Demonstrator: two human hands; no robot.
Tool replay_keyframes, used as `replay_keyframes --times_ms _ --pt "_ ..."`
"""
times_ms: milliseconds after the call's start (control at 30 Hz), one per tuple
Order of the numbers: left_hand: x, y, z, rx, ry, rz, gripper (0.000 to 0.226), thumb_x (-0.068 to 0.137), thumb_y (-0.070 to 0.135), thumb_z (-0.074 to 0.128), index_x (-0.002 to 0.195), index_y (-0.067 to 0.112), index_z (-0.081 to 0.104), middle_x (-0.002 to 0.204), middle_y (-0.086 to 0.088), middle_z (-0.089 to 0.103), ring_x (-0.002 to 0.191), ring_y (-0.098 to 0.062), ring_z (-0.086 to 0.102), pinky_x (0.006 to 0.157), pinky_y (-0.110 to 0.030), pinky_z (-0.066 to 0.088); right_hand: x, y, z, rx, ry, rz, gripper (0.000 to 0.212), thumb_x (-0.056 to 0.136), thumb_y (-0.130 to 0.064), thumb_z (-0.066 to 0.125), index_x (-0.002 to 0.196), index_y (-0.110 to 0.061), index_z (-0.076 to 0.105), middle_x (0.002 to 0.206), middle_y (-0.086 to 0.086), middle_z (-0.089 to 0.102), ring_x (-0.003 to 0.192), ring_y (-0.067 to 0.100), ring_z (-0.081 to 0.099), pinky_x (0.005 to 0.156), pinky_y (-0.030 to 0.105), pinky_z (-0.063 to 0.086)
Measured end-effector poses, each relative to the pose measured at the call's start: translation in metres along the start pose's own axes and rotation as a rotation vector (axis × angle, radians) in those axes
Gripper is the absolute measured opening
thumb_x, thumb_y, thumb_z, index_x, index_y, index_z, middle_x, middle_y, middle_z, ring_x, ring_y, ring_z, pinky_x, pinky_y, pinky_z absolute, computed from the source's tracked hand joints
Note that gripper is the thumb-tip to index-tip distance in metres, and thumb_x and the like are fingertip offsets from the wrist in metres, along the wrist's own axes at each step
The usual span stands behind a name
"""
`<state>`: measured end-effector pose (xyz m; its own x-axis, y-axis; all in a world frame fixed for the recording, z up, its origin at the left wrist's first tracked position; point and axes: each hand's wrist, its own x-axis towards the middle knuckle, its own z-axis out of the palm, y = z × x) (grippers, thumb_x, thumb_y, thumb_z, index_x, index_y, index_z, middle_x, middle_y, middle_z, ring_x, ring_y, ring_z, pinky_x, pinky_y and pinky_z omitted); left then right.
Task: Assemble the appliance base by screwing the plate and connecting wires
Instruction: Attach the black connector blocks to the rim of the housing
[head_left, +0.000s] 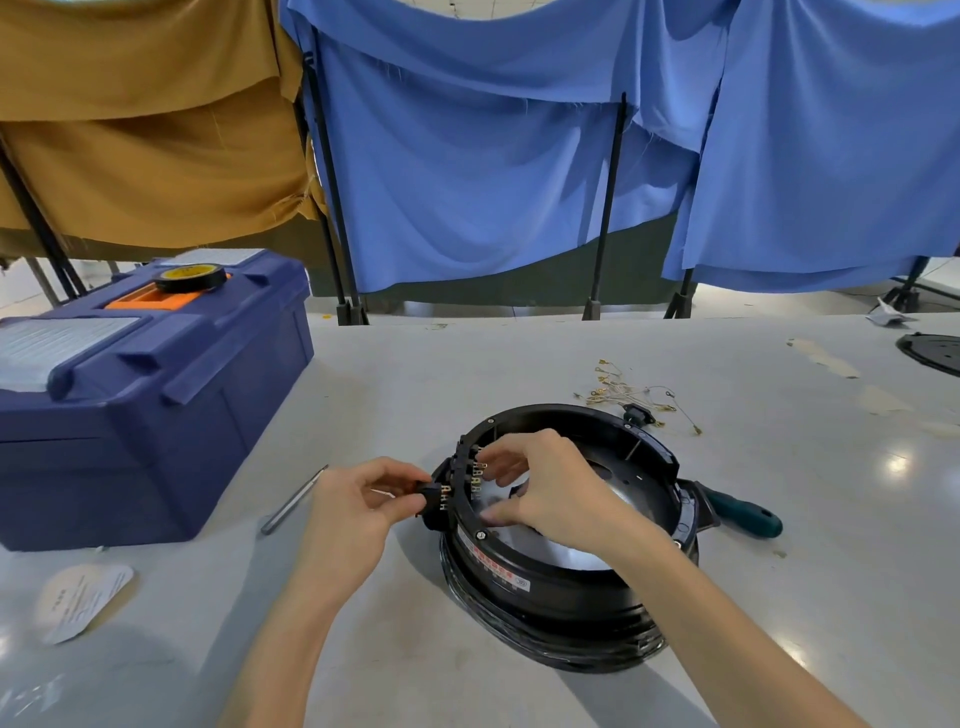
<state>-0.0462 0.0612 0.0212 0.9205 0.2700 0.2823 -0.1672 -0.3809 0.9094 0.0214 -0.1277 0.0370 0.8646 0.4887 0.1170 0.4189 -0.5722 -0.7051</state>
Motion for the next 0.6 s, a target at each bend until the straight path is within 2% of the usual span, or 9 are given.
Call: replay_keyframes --times_ms 200,600 --pt "-0.0019 0.002 0.0 -0.001 -0.004 0.002 0.036 0.069 -0.021 0.069 0.07 0.015 0.073 0.069 0.004 0.073 0.061 -0.002 0.064 0.059 -0.008 0.047 0.0003 0.0001 0.0044 0.043 0.02 -0.009 0.043 0.072 -0.025 0.085 0.112 -0.025 0.069 0.094 -0.006 0.069 0.085 0.01 0.066 0.081 0.027 0.056" --pt "-0.0028 0.0008 0.0003 0.008 0.004 0.005 0.036 0.068 -0.02 0.07 0.069 0.016 0.074 0.068 0.004 0.072 0.065 -0.003 0.064 0.059 -0.006 0.046 -0.0015 0.0026 0.0055 0.063 0.022 -0.033 0.041 0.074 -0.027 0.084 0.111 -0.03 0.068 0.097 -0.006 0.068 0.088 0.009 0.065 0.082 0.028 0.055"
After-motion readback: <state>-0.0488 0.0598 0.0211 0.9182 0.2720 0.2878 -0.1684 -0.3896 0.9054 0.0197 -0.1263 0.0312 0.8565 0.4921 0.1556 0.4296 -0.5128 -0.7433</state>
